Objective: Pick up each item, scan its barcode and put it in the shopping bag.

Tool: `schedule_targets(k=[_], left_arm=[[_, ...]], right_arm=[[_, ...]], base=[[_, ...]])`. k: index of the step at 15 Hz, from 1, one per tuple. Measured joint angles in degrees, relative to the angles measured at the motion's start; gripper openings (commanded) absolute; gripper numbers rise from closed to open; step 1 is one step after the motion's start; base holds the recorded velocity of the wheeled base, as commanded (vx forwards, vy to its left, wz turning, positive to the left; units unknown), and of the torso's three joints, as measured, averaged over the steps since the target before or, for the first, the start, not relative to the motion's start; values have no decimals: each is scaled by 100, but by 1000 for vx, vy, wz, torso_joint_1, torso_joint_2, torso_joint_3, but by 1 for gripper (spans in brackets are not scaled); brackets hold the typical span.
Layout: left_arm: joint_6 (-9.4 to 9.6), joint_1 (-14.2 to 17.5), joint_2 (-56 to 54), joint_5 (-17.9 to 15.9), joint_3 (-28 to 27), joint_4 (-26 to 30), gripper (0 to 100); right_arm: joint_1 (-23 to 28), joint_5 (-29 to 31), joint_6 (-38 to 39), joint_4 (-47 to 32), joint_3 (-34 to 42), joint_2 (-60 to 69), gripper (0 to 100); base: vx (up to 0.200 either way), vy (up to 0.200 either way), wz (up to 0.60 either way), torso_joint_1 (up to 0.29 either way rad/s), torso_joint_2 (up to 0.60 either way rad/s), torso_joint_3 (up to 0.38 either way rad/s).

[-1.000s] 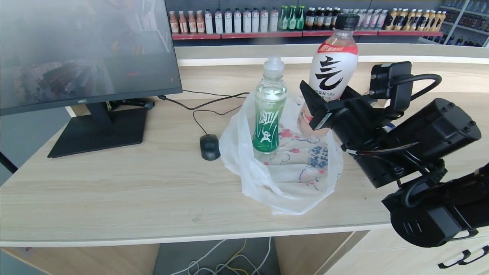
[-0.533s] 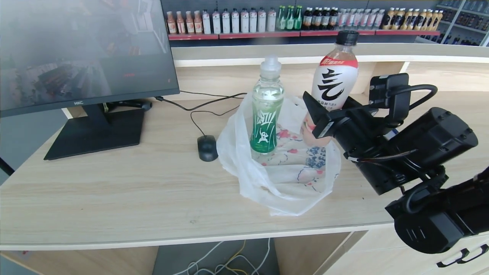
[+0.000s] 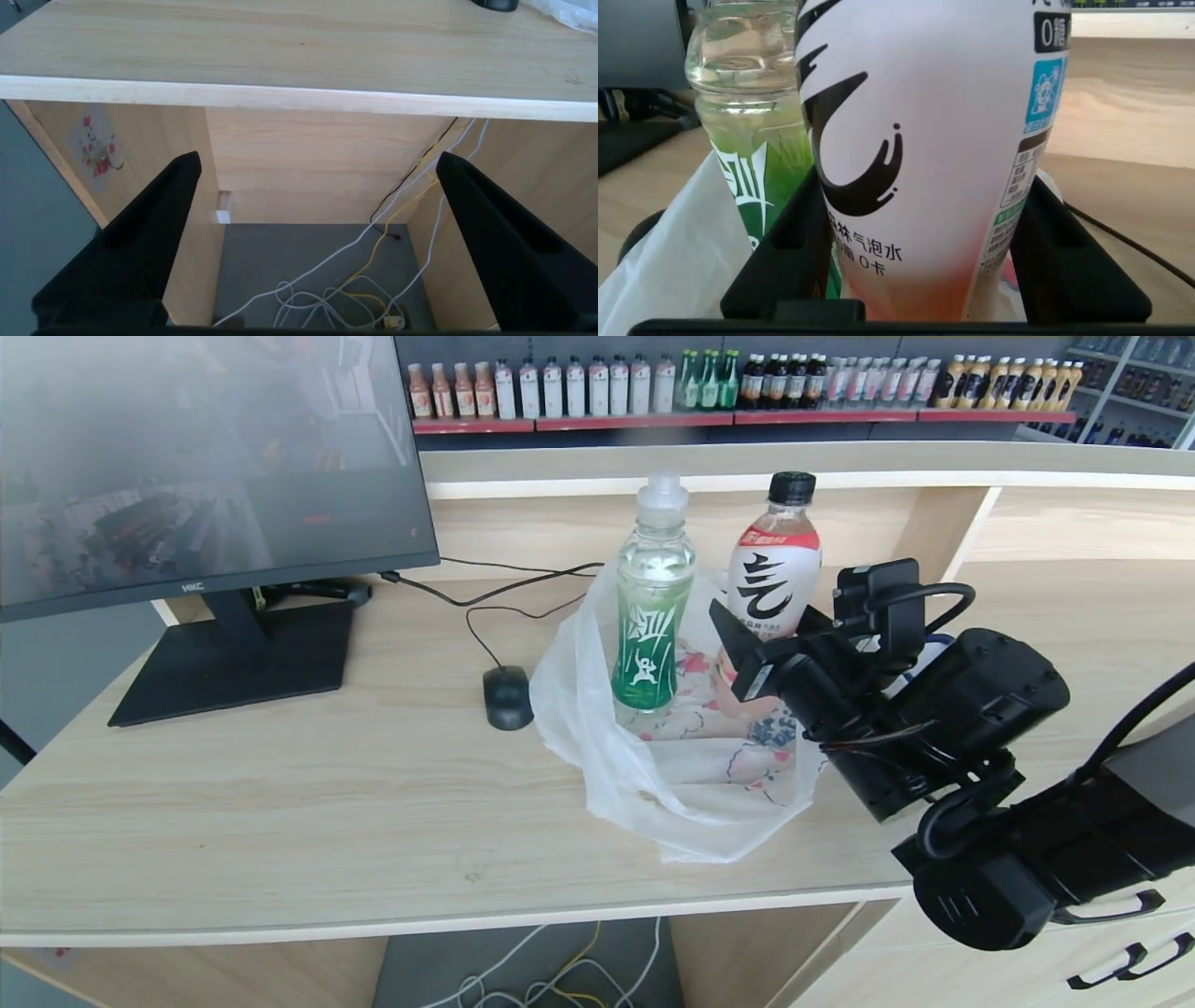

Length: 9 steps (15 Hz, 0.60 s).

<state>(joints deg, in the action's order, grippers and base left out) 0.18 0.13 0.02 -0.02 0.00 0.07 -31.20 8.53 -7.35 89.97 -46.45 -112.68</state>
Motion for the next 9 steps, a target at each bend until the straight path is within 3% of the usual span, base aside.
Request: schedule_targets(k=[9], left_arm=[[0, 2, 0, 0, 0, 2, 100]], right_arm=[[154, -2, 101, -2, -208, -439, 0]], base=[[0, 0, 0, 0, 0, 0]])
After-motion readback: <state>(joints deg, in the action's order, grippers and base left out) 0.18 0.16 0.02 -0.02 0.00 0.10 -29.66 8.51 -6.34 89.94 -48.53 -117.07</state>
